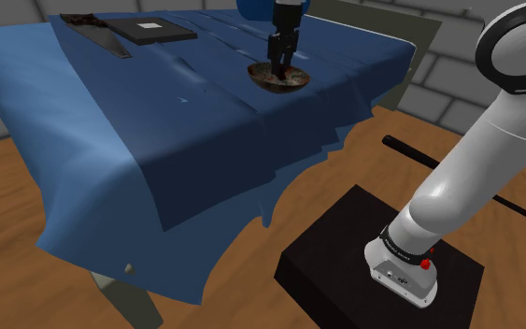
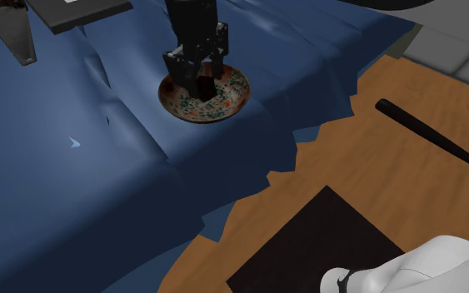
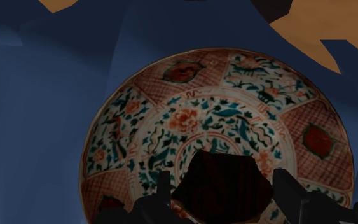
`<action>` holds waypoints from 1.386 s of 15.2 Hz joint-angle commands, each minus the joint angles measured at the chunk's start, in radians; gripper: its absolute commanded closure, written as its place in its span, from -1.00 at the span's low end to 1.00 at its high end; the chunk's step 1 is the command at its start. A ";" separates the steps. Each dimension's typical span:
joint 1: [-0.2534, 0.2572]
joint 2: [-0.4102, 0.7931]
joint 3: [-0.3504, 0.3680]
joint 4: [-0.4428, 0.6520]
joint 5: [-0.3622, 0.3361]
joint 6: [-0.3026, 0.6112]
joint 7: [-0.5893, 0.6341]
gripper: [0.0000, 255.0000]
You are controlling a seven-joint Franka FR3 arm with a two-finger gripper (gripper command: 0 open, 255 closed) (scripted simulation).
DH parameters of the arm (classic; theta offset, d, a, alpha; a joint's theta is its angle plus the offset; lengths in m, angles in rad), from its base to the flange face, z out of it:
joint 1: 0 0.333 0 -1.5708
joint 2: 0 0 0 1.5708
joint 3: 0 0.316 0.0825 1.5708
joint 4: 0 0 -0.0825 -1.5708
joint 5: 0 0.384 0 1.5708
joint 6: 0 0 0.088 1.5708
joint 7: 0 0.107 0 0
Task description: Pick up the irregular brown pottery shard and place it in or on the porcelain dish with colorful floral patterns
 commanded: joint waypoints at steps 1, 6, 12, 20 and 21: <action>0.000 0.000 0.000 -0.001 0.000 0.001 0.000 1.00; 0.000 0.000 0.000 -0.001 0.000 0.001 0.000 -1.00; 0.004 0.048 0.004 0.162 -0.009 -0.115 0.007 -1.00; 0.006 0.065 0.005 0.211 -0.012 -0.147 0.009 -1.00; 0.006 0.065 0.005 0.211 -0.012 -0.147 0.009 -1.00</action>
